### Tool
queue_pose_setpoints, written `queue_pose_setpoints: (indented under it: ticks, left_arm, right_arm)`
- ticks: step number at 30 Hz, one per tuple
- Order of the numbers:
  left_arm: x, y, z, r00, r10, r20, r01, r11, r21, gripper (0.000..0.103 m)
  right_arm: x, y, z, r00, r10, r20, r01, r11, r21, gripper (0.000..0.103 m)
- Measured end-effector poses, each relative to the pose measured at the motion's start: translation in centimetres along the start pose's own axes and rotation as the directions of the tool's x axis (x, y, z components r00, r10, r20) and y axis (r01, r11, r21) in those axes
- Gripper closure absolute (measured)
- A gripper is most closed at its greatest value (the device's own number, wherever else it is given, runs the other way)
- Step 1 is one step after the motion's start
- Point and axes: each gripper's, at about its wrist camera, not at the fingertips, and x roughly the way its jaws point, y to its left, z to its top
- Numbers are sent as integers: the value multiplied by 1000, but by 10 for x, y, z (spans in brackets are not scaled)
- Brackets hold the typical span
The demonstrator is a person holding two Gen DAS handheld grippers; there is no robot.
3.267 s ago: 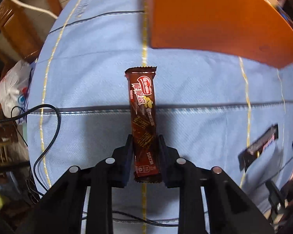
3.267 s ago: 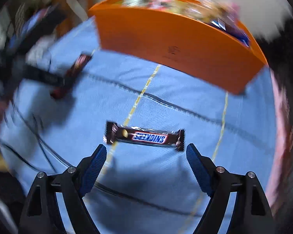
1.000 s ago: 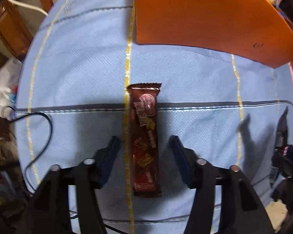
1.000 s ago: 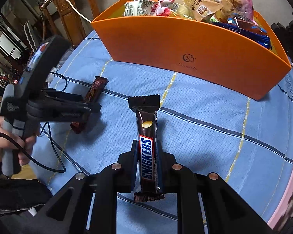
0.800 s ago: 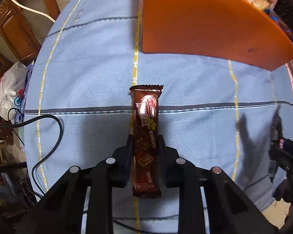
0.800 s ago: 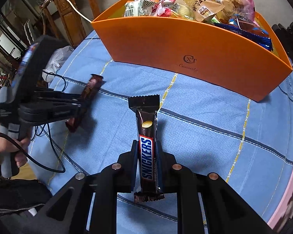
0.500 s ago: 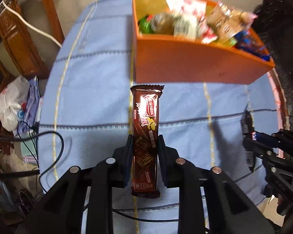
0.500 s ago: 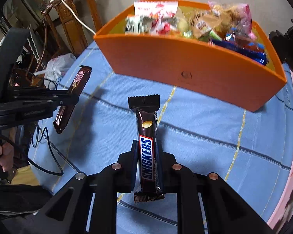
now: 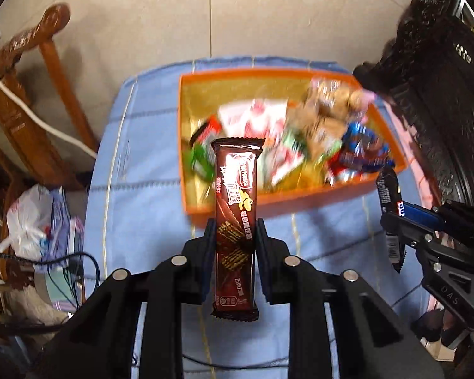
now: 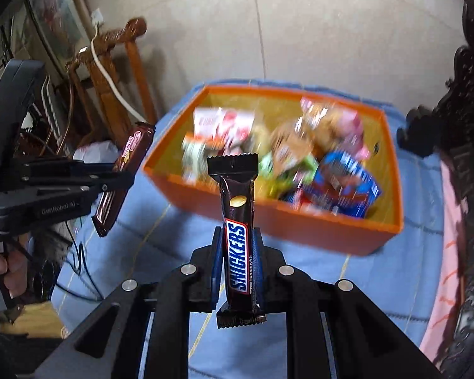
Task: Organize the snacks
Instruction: 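Carry both bars over the orange box and open both tools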
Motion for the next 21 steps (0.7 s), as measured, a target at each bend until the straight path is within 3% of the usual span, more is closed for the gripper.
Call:
queue_pose_setpoints:
  ticks: [7,17,18,19,20,21]
  left_arm:
    - [18,-13,64,1000,15,11,-15,1000,4,80]
    - [64,-17,121,1000,-9,-22,9,1000,-30,79]
    - [69,-15,127,1000,-20,-19,19,999,-50,61]
    - [73,-14,130,1000,-20,-18,18,997,-69,23]
    - [74,-12,131,1000,-10,-10,9,997,-82,9]
    - [71,-11,130,1000,17,18,-15,995,-96,6]
  right_arm:
    - [8,-21,51,998,-31,49,30,999,23,86]
    - [55,-42,98,998,-38,50,34,996,85,83]
    - [58,-45,99,997,-37,62,30,994,107,83]
    - [60,-49,99,997,-39,70,30,991,128,68]
    - [62,-52,99,997,-44,70,32,988,153,42]
    - [62,-55,98,996,-63,68,49,982,180,36]
